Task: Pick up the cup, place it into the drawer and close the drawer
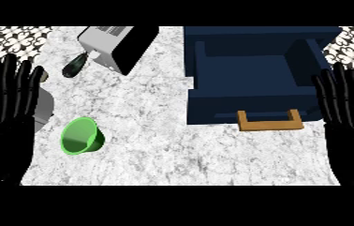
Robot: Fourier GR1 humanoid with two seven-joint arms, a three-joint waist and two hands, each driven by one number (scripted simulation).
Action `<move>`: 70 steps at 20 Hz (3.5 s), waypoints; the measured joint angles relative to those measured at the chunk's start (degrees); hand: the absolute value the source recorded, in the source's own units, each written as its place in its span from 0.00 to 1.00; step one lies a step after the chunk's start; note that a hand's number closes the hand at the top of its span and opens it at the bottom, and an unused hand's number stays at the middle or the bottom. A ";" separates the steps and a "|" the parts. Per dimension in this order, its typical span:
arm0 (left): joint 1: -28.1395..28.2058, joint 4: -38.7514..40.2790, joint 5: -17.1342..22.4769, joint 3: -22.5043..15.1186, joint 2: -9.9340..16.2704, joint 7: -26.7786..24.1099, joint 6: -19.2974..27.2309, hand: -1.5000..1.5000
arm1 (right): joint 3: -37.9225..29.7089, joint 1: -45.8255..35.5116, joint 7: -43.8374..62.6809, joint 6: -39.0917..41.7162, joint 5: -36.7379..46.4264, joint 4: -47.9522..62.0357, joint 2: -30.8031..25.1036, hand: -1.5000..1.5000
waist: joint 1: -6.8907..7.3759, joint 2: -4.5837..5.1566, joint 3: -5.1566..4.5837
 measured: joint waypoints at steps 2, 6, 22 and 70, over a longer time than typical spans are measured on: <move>0.10 0.49 3.34 1.12 1.59 -0.80 -3.24 0.00 | 0.18 -1.17 -0.08 -0.58 0.73 0.27 0.43 0.00 | 0.67 0.24 0.02; 2.08 1.91 14.71 3.89 6.88 -3.20 -14.61 0.00 | 0.11 -1.76 -0.31 -0.44 0.55 -0.82 0.38 0.00 | 1.49 0.42 -0.05; 0.71 30.66 30.13 12.99 14.20 -2.68 -32.87 0.00 | -1.12 -8.89 3.30 6.68 -4.31 9.30 -2.50 0.00 | 1.54 0.73 0.02; -22.67 106.80 -6.16 9.59 14.12 -54.98 -22.33 0.00 | -6.57 -17.89 5.04 9.86 -6.57 14.26 -4.87 0.00 | -0.12 1.42 -0.27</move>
